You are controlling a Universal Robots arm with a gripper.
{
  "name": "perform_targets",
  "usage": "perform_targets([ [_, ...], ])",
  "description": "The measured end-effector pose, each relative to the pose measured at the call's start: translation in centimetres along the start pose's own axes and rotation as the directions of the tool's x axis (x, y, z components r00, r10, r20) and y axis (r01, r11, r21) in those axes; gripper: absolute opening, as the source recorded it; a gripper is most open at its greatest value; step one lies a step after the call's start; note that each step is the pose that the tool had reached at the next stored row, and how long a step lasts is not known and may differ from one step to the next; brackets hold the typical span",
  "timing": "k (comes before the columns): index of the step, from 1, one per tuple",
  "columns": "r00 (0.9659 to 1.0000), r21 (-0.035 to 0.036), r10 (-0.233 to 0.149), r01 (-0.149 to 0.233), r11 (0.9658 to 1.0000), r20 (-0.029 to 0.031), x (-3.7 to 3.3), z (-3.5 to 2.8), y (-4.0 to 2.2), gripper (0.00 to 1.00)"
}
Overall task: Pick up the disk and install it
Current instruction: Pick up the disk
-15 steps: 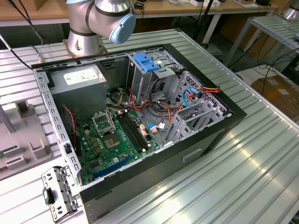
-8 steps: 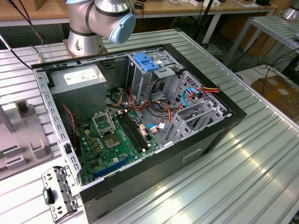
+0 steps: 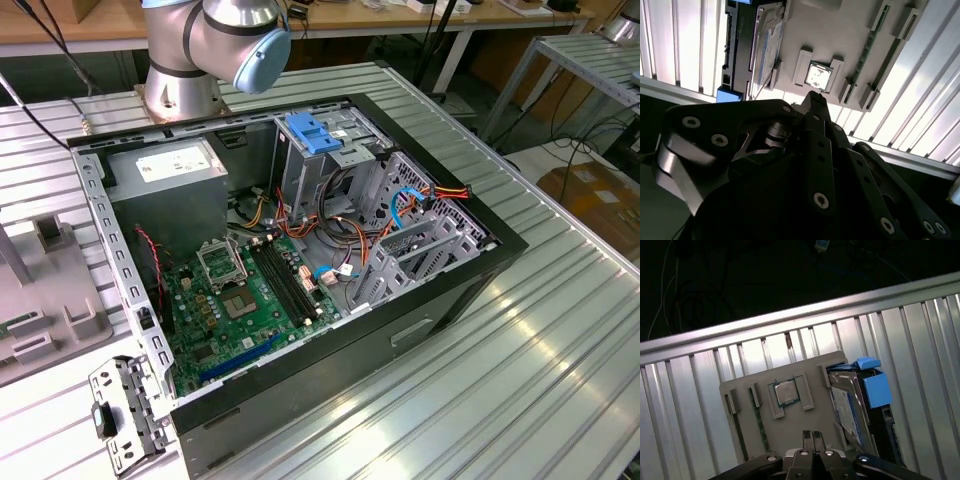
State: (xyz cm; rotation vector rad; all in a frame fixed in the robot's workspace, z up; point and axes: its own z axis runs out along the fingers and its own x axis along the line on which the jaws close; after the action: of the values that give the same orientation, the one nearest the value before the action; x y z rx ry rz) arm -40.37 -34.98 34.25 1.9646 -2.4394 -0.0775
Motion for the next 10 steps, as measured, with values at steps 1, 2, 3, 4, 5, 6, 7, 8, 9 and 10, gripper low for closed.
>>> perform_targets([
  [1,0.9998,-0.0005,-0.019,0.019,0.9998,-0.0009,0.00,0.00,0.00,0.11],
  [2,0.9994,-0.0009,-0.035,0.035,0.9994,-0.0015,0.00,0.00,0.00,0.11],
  [3,0.9985,-0.0015,-0.056,0.056,0.9985,-0.0024,0.00,0.00,0.00,0.11],
  [4,0.9976,-0.0019,-0.069,0.069,0.9976,-0.0030,0.00,0.00,0.00,0.11],
  [5,0.9966,-0.0023,-0.082,0.082,0.9966,-0.0036,0.00,-0.01,0.00,0.11],
  [6,0.9946,-0.0029,-0.104,0.104,0.9946,-0.0045,0.00,0.00,0.00,0.11],
  [7,0.9931,-0.0032,-0.117,0.117,0.9931,-0.0050,0.00,0.00,0.00,0.11],
  [8,0.9914,-0.0036,-0.131,0.131,0.9914,-0.0055,0.00,0.00,0.00,0.11],
  [9,0.9882,-0.0043,-0.153,0.153,0.9882,-0.0064,0.00,0.00,0.00,0.11],
  [10,0.9862,-0.0047,-0.165,0.165,0.9862,-0.0069,0.00,0.00,0.00,0.11],
])
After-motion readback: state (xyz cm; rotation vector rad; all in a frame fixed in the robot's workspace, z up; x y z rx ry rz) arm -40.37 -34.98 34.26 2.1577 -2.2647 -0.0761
